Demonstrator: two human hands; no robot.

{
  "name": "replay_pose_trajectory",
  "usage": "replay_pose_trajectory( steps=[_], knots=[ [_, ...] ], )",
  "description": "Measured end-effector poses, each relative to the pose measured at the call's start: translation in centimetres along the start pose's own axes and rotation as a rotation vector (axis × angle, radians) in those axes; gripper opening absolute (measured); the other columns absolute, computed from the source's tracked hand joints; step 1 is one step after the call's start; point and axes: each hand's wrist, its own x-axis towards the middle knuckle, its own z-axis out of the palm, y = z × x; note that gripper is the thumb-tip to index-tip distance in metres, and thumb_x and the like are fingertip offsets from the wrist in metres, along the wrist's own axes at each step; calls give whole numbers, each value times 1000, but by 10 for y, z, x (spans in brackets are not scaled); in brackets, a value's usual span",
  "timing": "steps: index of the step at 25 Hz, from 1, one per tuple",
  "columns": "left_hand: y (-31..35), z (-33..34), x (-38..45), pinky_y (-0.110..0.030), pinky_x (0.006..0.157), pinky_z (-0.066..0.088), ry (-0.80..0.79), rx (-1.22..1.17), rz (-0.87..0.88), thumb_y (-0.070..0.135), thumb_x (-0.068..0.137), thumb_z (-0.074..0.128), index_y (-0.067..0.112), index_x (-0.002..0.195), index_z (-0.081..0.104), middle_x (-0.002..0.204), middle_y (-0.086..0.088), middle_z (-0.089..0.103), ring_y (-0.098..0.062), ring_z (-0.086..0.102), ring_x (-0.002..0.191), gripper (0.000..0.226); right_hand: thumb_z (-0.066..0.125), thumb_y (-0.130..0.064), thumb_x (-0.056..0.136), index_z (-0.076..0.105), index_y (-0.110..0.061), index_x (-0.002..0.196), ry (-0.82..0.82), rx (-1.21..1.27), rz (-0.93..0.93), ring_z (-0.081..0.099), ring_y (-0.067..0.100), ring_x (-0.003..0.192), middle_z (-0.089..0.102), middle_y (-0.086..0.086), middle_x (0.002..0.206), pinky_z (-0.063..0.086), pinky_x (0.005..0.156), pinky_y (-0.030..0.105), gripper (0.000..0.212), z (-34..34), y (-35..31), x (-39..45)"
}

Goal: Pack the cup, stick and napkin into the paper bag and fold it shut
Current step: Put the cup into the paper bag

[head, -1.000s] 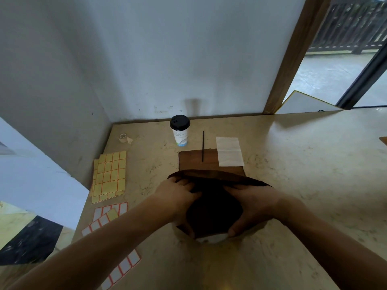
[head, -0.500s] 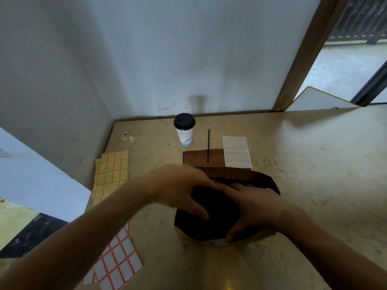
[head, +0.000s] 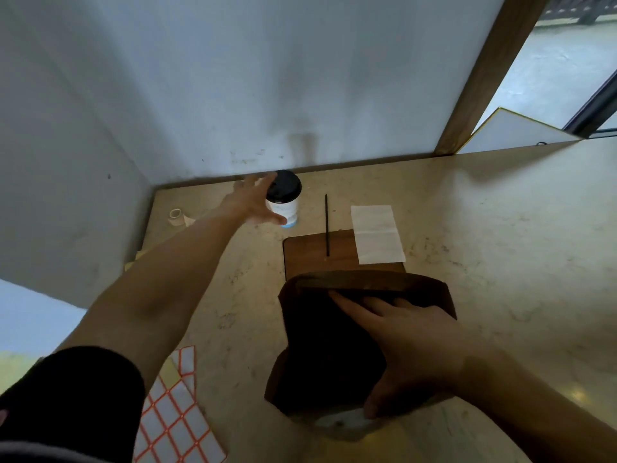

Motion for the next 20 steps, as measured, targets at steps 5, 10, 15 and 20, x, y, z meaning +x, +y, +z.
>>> replay_pose_trajectory(
  steps=[5,10,15,20],
  knots=[
    [29,13,47,-63,101,37,-75,83,59,46,59,85,44,147,-1,159,-7,-6,-47,13,140,123,71,-73,55,-33,-51,134,-22,21,-3,18,24,142,5,-13,158,33,107,45,132,2,3,4],
    [29,16,61,-49,79,50,32,141,91,36,67,78,37,141,28,138,-13,35,-41,42,119,90,72,-72,55,-30,-48,136,-2,8,-21,13,25,143,3,-11,158,32,108,49,133,1,2,6],
    [28,8,39,-41,70,48,66,104,75,38,62,77,39,132,36,127,-10,43,-36,47,112,81,71,-74,52,-30,-49,136,35,-2,-40,17,26,142,6,-11,157,29,109,48,133,2,0,5],
    [45,-42,-34,-40,71,48,90,89,176,40,63,76,43,132,34,128,-4,41,-31,47,112,81,71,-75,50,-23,-46,140,62,-34,-45,20,28,142,9,-8,159,31,110,50,134,7,-2,3]
  ],
)
